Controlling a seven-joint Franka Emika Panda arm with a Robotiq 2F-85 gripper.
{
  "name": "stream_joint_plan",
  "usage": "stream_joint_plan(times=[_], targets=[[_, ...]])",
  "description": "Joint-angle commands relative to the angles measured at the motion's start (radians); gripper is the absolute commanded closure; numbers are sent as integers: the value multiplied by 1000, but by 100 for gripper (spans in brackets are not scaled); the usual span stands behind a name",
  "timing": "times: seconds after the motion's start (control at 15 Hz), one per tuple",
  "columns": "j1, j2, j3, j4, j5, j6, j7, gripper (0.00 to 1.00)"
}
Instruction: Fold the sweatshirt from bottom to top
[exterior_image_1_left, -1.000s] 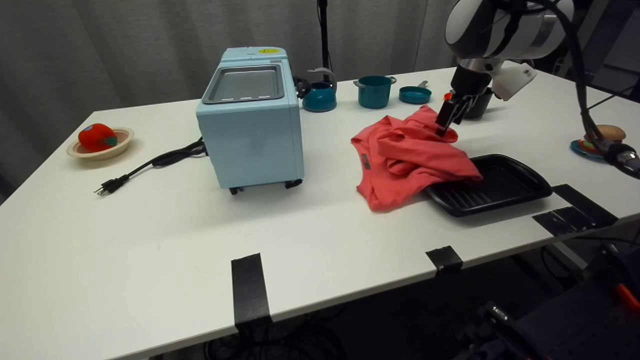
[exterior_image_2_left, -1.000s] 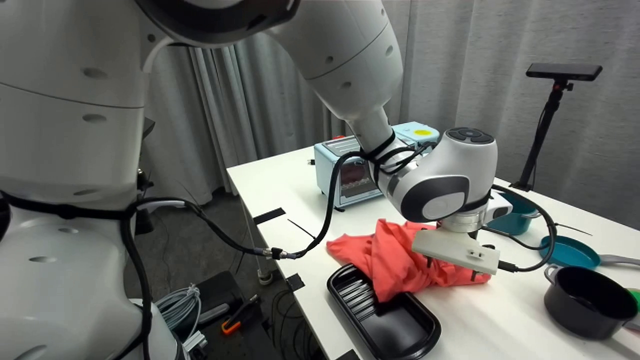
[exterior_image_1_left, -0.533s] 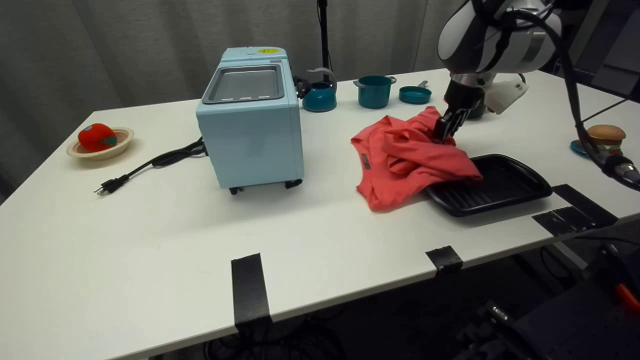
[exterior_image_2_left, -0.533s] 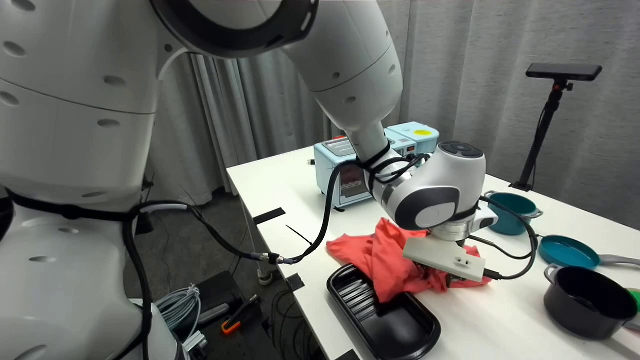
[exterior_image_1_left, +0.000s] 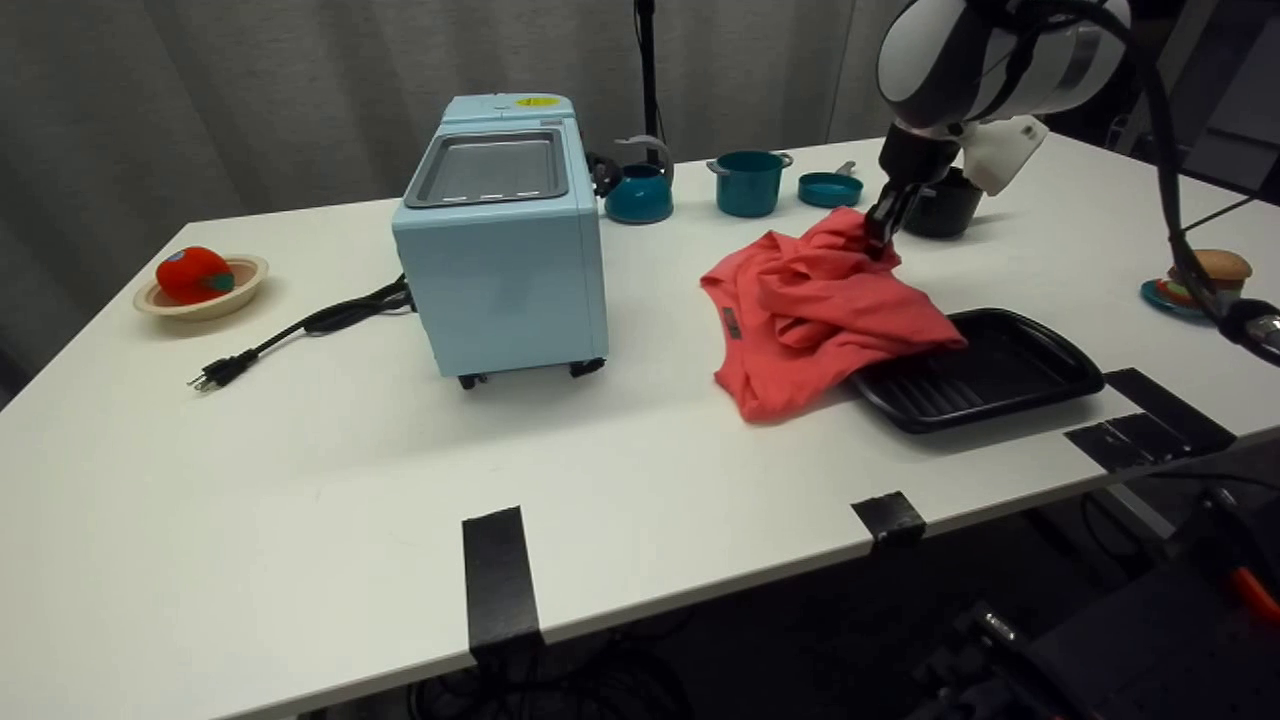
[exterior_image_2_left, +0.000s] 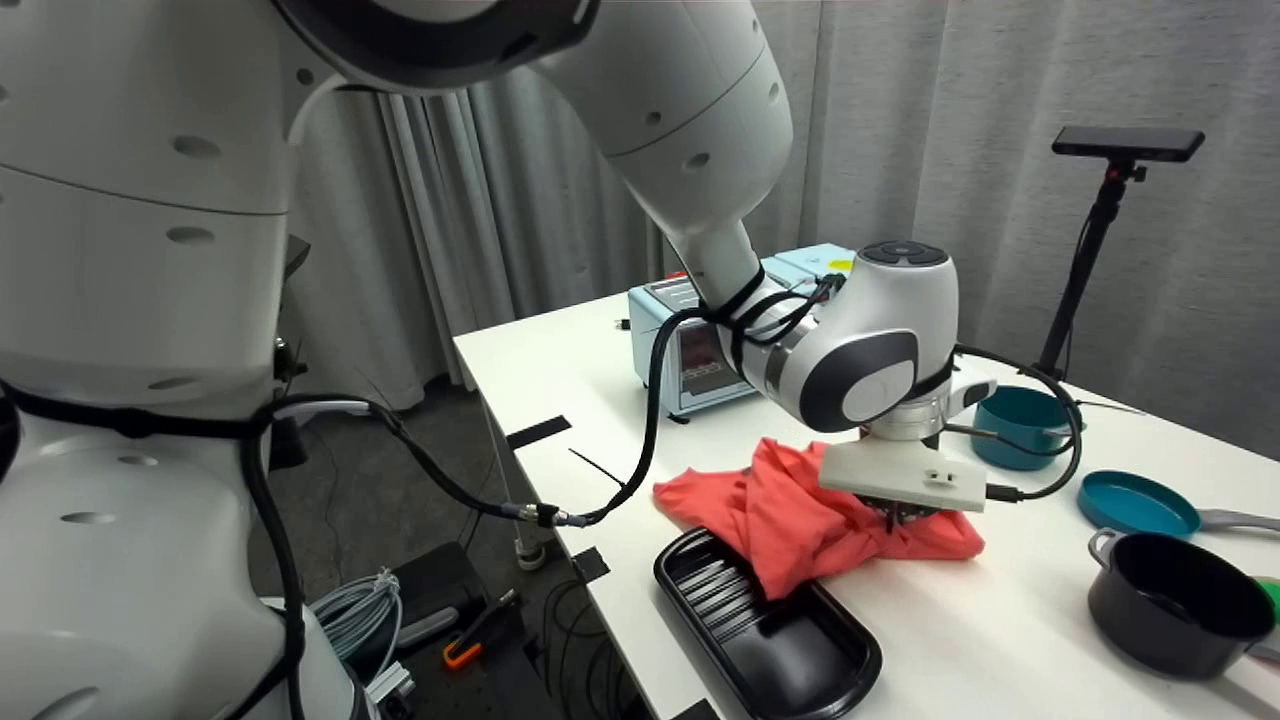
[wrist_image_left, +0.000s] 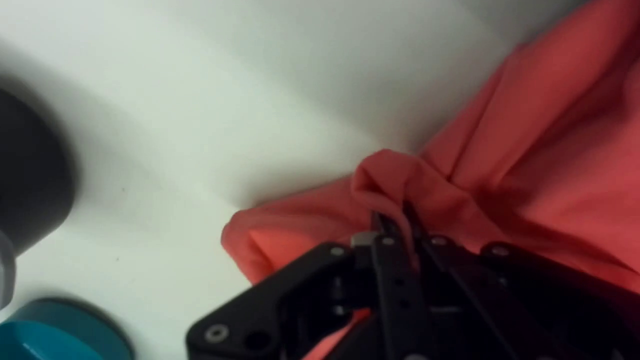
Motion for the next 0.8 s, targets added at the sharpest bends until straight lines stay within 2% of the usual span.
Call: stream_joint_plan(times=[0.0,0.13,0.2,0.27,0.4,0.53,0.6,0.73], targets=[[27,-79,-7,-35,-70,24,56,99],[52,-97,-13,-30,-97,-7,99,99],[61,-102,-15,-27,-108,-16,119,91],[68,-106,-14,-27,-118,-27,139,69],[78,-107,-14,-27,-133,-39,174,65],[82,-98,-13,12,-140,-86,196,51],[80,-96,-10,2,-135,-79,204,85],[75,-89,-2,-3,-122,-63,208,88]])
